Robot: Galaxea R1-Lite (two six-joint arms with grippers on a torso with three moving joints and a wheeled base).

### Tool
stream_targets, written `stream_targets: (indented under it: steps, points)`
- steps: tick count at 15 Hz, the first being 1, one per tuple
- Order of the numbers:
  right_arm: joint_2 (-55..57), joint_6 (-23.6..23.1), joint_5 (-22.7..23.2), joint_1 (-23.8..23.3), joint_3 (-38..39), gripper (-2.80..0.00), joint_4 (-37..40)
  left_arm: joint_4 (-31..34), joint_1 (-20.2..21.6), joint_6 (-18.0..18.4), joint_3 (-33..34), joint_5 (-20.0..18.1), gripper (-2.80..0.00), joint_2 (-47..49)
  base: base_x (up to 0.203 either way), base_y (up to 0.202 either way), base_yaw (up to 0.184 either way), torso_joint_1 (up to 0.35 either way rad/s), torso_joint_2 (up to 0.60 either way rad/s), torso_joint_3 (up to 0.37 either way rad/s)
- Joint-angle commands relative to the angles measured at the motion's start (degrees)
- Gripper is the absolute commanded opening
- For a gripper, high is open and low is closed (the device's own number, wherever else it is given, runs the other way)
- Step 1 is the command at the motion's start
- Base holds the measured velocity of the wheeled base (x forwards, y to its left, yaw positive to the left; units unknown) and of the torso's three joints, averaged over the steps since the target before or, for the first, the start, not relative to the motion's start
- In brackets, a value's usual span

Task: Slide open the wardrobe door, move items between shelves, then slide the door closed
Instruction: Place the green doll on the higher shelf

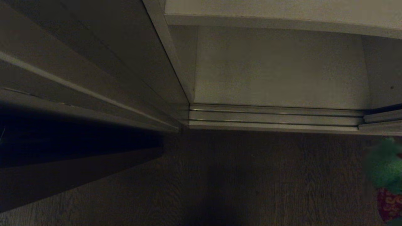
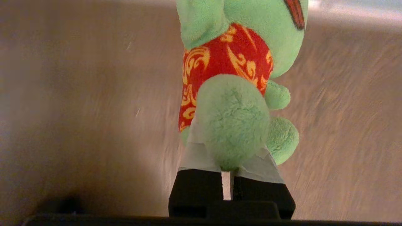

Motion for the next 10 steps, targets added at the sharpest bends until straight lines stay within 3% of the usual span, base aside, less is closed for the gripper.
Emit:
stream_targets:
  steps: [1,3,8,10]
  points:
    - [-13.3,-0.2,0.0,2.3,0.3,-2.80,12.0,0.0,0.0,0.0,0.0,0.0,-2.80,0.0,0.000,0.000,0.000,0.000,0.00,0.000]
    - [-17.7,-0.1,0.0,4.0,0.3,-2.80,18.1,0.0,0.0,0.0,0.0,0.0,-2.80,0.0,0.000,0.000,0.000,0.000,0.00,0.000]
    - [-27.7,0.2,-0.1,5.1,0.4,-2.80,18.9,0.0,0.0,0.0,0.0,0.0,-2.80,0.0,0.000,0.000,0.000,0.000,0.00,0.000]
    - [-28.2,0.9,-2.6,5.2,0.3,-2.80,21.7,0.0,0.0,0.0,0.0,0.0,-2.80,0.0,0.000,0.000,0.000,0.000,0.00,0.000]
